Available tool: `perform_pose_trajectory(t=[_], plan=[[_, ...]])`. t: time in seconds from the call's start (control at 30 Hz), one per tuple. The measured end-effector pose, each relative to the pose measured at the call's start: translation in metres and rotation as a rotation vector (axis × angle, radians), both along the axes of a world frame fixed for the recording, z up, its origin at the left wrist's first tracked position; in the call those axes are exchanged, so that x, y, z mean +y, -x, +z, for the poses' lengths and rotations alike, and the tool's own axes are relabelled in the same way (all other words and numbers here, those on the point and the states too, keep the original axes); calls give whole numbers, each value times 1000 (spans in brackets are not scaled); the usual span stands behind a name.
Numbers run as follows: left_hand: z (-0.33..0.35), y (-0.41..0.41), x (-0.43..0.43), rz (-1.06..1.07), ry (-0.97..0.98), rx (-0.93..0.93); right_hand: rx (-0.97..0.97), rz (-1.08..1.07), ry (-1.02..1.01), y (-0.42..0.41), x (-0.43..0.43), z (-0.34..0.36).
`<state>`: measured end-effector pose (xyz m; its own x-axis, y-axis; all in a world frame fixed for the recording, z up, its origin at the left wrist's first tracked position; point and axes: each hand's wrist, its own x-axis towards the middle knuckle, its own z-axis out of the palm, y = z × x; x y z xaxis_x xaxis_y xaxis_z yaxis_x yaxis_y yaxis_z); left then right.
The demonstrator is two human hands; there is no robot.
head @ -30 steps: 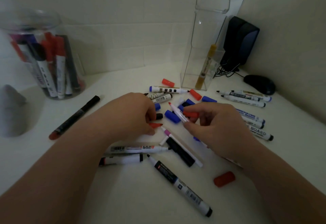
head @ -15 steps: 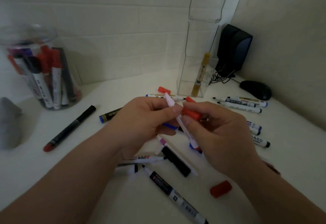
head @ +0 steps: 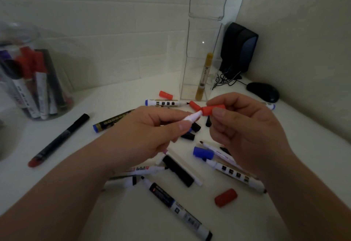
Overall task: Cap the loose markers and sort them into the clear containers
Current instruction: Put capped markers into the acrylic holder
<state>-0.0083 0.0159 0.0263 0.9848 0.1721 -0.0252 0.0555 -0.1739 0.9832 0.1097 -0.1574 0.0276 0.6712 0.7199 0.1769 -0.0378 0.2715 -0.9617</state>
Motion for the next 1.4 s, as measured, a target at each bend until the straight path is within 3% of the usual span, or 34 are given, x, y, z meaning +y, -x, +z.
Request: perform_pose_trajectory(t=[0.13, 0.3, 0.5, 0.63, 0.77, 0.9, 1.0, 1.1, 1.23, 1.3, 1.4], plan=[[5, 2, -2, 19, -113, -65, -80, 33, 88, 2, -2, 0], [4, 4, -3, 49, -392, -157, -429, 5, 408, 6, -9, 9], [0, 4, 0, 70, -602, -257, -586, 9, 494, 8, -10, 11], [-2, 4, 3, 59, -734, -359, -552, 25, 453, 12, -5, 8], [-4, 3, 3, 80, -778, -471, -362, 24, 367, 14, -2, 9], [-8, 0, 3, 126, -748, -426, -310, -6, 337, 16, 4, 4], [-7, -1, -2, 148, -592, -284, -168, -11, 268, 11, 8, -4], [-3, -3, -3, 165, -71, -127, -21, -2, 175, 3, 8, -10], [-1, -7, -4, 160, 482, 20, -42, -5, 179, 2, 9, -14], [-4, -9, -6, 134, 557, 50, -68, -22, 209, 5, 11, -17], [-8, -10, -5, 109, 491, 49, -55, -52, 212, 5, 15, -21]])
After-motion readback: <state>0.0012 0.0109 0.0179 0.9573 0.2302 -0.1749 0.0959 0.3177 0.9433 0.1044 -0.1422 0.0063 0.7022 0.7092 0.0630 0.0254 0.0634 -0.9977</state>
